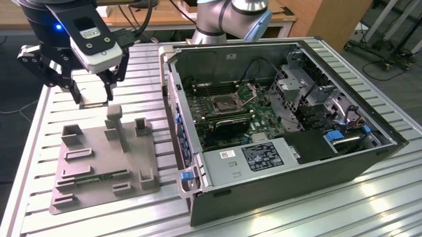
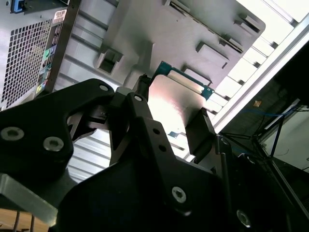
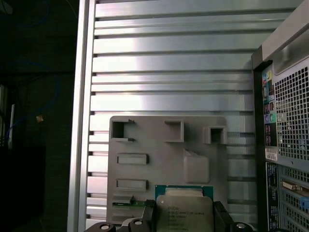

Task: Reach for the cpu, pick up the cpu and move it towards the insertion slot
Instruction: 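Pick up the cpu and move it towards the insertion slot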

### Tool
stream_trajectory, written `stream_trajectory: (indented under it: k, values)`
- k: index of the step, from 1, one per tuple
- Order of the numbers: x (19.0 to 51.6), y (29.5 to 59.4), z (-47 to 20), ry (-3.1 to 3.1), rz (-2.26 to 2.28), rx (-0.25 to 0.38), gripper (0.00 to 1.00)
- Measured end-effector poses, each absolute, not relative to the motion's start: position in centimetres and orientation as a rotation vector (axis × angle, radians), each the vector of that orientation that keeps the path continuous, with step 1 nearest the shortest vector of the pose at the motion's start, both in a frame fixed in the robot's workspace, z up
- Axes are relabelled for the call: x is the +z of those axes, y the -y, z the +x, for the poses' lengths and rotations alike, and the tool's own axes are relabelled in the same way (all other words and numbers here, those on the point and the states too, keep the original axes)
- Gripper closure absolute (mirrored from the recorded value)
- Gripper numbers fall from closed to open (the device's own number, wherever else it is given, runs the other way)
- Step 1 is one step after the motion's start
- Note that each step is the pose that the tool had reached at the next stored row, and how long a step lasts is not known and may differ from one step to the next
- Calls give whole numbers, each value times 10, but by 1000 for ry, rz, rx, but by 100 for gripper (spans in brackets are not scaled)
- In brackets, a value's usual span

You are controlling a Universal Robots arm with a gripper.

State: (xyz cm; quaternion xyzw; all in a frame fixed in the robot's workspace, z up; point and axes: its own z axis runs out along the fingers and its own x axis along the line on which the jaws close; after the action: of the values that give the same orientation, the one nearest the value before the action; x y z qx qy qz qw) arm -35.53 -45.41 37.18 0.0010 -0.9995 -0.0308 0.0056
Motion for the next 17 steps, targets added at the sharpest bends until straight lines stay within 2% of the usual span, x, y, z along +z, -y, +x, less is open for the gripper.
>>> stream_trajectory:
  k: [17]
  values:
    - [372,454,-342,3129,0,-96,45]
